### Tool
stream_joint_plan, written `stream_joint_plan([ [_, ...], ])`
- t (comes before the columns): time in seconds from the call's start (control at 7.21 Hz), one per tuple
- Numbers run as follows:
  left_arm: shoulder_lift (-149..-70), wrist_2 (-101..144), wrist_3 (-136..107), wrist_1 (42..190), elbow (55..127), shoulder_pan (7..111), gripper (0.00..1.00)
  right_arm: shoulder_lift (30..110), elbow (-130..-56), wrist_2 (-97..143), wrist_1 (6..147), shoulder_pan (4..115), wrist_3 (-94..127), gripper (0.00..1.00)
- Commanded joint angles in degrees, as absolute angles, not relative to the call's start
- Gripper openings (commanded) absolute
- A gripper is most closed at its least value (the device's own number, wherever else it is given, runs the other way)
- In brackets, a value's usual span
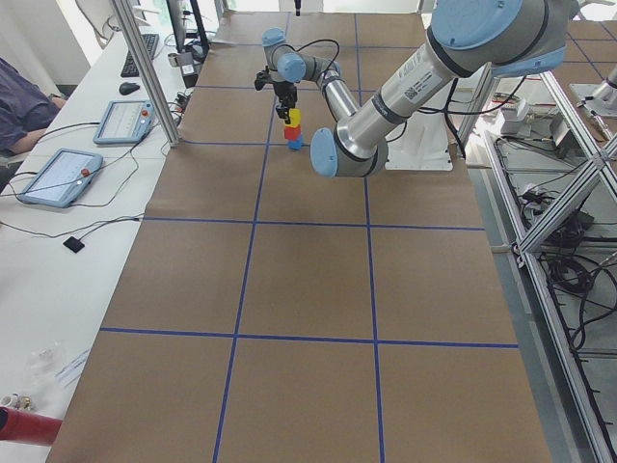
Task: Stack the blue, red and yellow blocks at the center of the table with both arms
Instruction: 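Lower the yellow cube onto the red cube and open the left gripper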
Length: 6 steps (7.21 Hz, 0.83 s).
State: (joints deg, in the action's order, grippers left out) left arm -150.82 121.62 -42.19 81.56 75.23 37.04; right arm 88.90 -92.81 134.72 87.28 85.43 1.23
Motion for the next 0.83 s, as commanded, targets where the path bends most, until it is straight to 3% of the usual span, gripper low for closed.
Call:
stream_joint_plan([
  [0.0, -150.7, 121.6, -42.1, 81.9, 75.1, 37.0, 0.09, 88.9, -92.8, 134.8, 87.3, 85.4, 1.2, 1.0],
  [0.28, -150.7, 121.6, -42.1, 82.0, 75.1, 36.9, 0.28, 89.0, -92.8, 134.9, 87.3, 85.4, 1.2, 1.0],
  [0.42, -150.7, 121.6, -42.2, 82.0, 75.1, 36.9, 0.51, 89.1, -92.8, 134.9, 87.3, 85.4, 1.2, 1.0],
  [0.55, -150.7, 121.6, -42.5, 82.4, 75.1, 36.4, 1.0, 89.0, -92.8, 134.9, 87.3, 85.4, 1.2, 1.0],
  [0.69, -150.6, 120.0, -43.0, 83.1, 75.1, 36.0, 1.0, 89.0, -92.8, 134.8, 87.3, 85.4, 1.2, 1.0],
])
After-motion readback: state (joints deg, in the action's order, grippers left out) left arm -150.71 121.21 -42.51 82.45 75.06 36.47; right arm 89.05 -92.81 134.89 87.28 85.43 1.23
